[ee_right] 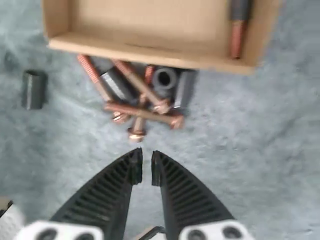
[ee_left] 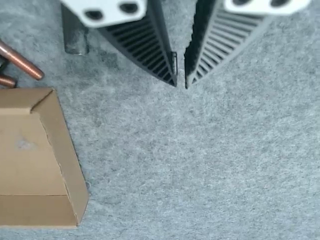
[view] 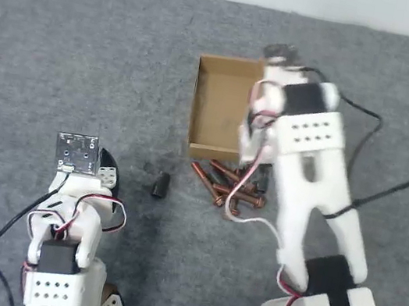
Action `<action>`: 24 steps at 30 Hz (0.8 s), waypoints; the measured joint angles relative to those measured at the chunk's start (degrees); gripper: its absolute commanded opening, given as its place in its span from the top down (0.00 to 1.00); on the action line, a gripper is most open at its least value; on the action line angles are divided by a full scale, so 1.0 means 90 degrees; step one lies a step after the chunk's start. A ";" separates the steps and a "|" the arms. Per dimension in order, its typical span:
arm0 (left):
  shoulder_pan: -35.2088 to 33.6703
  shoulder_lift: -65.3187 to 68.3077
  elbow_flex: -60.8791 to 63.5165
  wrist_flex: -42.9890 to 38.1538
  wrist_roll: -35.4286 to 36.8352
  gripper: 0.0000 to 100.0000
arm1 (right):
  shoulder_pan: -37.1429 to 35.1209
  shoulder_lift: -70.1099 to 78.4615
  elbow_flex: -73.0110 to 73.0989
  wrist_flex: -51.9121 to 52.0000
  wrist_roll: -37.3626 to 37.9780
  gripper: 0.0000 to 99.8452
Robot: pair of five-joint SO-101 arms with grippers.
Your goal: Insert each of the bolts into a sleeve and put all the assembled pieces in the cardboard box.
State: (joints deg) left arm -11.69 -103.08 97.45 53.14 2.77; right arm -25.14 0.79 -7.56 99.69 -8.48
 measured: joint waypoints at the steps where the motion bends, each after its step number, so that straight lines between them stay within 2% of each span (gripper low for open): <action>1: 0.0000 0.0000 0.0000 0.0000 0.0000 0.97 | -0.0166 0.0000 0.0107 -0.0098 -0.0107 0.99; 5: 0.0000 0.0000 0.0000 0.0000 0.0000 0.97 | -0.0791 0.0098 0.0303 -0.0606 -0.0381 0.99; 13: 0.0000 0.0000 0.0000 0.0000 0.0000 0.97 | -0.1495 0.0664 0.0313 -0.1534 -0.0449 0.99; 22: 0.0000 0.0000 0.0000 0.0000 0.0000 0.97 | -0.1631 0.1260 0.0313 -0.1641 -0.1289 0.99; 24: 0.0000 0.0000 0.0000 0.0000 0.0000 0.97 | -0.1621 0.1387 0.0332 -0.1709 -0.1455 0.95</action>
State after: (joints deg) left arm -11.69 -103.08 97.45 53.14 2.77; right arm -39.74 13.27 -4.57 84.31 -21.58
